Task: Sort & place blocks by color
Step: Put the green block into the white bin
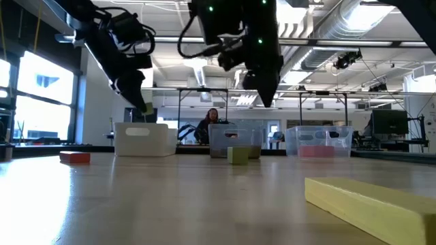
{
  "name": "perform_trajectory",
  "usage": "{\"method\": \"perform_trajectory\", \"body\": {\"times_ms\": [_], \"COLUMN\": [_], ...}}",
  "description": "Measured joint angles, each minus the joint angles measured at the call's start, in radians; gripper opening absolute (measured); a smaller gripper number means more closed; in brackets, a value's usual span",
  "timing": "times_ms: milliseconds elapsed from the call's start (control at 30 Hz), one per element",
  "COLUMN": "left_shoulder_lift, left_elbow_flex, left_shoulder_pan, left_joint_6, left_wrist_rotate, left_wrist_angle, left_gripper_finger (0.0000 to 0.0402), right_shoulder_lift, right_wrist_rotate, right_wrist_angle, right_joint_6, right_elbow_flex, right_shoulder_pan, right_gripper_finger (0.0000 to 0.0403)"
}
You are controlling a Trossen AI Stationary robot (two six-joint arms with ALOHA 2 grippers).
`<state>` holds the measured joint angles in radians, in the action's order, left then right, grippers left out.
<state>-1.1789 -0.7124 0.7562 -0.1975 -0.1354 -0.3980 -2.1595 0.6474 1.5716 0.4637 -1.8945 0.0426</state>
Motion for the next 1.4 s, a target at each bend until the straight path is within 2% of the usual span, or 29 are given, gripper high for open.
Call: {"method": "perform_trajectory", "body": {"times_ms": [200,467,967,1400], "left_shoulder_lift": [-0.065,-0.123,-0.142,-0.142], "left_elbow_flex": [0.000,0.000,0.000,0.000], "left_shoulder_pan": [0.047,0.074,0.076,0.075], "left_joint_6": [0.014,0.027,0.042,0.056], "left_wrist_rotate": [0.024,0.022,0.023,0.024], "left_wrist_angle": [0.008,0.008,0.005,0.004], "left_gripper_finger": [0.0110,0.0111,0.0113,0.0113], "right_shoulder_lift": [0.044,0.147,0.307,0.343], "right_wrist_rotate": [0.049,0.048,-0.086,-0.191], "right_wrist_angle": [0.000,-0.018,-0.201,-0.216], "right_joint_6": [0.068,0.168,0.257,0.499], "right_elbow_flex": [0.121,0.287,0.554,0.615], "right_shoulder_pan": [0.001,0.002,0.031,0.149], "right_gripper_finger": [0.0168,0.0168,0.0168,0.0168]}}
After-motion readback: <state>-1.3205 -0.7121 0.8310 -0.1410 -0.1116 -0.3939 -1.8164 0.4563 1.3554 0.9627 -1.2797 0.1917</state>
